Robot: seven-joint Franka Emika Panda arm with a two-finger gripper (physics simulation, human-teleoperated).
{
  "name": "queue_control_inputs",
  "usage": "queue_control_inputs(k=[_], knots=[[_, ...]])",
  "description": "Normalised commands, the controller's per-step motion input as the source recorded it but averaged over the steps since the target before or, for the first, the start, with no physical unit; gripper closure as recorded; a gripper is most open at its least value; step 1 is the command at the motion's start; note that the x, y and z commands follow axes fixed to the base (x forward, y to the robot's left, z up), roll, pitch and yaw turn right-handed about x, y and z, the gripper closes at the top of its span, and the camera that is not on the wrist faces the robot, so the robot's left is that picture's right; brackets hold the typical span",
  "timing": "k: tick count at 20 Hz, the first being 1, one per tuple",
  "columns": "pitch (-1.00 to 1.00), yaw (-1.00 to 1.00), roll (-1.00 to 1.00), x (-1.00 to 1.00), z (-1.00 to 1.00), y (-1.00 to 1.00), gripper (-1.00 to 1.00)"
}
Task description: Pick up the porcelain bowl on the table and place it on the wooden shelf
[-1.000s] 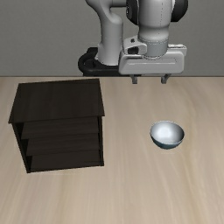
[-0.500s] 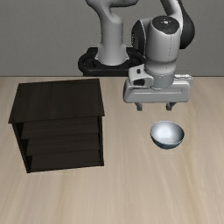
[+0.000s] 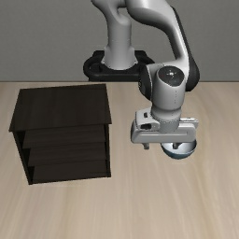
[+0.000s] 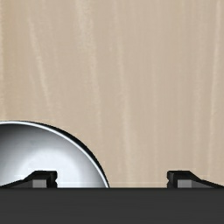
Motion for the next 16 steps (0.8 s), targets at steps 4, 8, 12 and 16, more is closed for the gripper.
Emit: queue_control_inputs(k=[4,8,12,16], knots=[[0.0,0.0,0.0,0.0,0.0,0.0,1.0],[0.0,0.0,0.0,0.0,0.0,0.0,1.0],[0.0,0.0,0.0,0.0,0.75,0.0,1.0],[0.0,0.0,0.0,0.0,1.0,0.0,1.0]])
